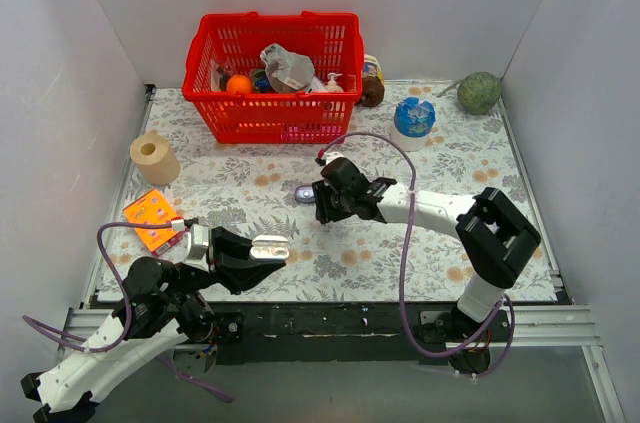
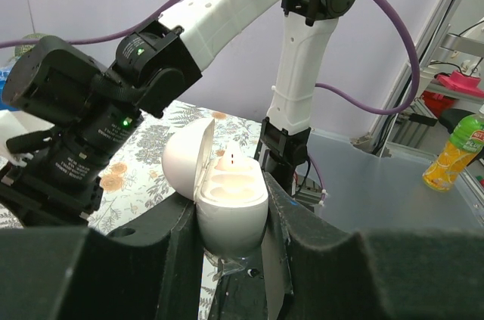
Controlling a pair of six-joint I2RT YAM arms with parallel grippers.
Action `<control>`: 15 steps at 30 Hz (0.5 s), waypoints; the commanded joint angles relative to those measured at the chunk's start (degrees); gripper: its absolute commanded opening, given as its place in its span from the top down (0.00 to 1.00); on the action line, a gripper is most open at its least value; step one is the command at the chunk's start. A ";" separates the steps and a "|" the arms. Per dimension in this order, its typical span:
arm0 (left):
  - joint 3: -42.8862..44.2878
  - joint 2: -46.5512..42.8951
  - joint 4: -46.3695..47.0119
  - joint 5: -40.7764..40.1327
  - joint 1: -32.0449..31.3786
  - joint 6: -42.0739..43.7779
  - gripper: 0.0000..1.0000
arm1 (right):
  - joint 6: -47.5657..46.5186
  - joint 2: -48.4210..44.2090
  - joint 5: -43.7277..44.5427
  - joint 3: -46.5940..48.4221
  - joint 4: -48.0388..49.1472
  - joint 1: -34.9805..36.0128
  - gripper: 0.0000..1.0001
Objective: Insert the wireless bluetooth earbuds into the charging case
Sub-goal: Pick up the earbud from the center of the board.
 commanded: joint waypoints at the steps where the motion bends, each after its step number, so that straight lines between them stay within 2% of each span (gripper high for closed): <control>1: -0.24 0.28 0.61 0.28 -0.13 -0.53 1.00 | 0.72 -1.54 0.18 -0.86 0.32 -2.00 0.49; 15: -0.16 0.63 0.61 0.10 -0.13 -0.17 1.00 | 0.64 1.10 -3.08 -1.82 1.02 -2.00 0.50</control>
